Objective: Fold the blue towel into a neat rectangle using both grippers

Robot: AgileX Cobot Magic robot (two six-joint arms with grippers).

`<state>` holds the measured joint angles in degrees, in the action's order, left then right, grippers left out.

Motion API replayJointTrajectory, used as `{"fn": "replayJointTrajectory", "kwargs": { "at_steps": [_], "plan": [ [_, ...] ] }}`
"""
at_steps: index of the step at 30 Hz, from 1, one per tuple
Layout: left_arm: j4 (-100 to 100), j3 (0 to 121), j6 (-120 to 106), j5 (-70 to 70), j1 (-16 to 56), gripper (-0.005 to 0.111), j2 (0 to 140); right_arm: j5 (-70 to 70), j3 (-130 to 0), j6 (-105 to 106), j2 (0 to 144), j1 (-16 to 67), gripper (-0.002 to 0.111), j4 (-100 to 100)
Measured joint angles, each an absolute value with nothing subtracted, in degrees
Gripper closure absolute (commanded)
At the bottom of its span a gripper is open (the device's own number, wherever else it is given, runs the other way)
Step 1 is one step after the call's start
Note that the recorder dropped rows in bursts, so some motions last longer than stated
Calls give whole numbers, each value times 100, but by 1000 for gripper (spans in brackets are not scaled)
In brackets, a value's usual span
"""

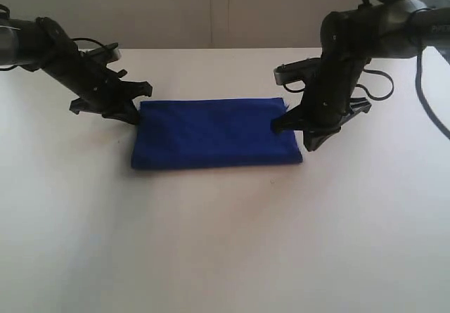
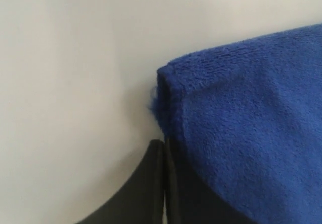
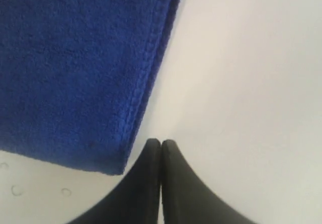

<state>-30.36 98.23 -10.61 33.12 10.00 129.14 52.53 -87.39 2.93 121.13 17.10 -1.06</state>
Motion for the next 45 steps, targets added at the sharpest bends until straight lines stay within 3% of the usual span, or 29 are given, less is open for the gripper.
{"fn": "replayJointTrajectory", "kwargs": {
  "at_steps": [28, 45],
  "plan": [
    [-3432, 9823, -1483, 2984, 1000, 107, 13003, 5254, -8739, 682, 12347, 1707, 108, -815],
    [-2315, 9823, -1154, 5107, 385, 107, 11433, 5338, -8695, 600, 10939, 1165, 108, -887]
  ]
}}
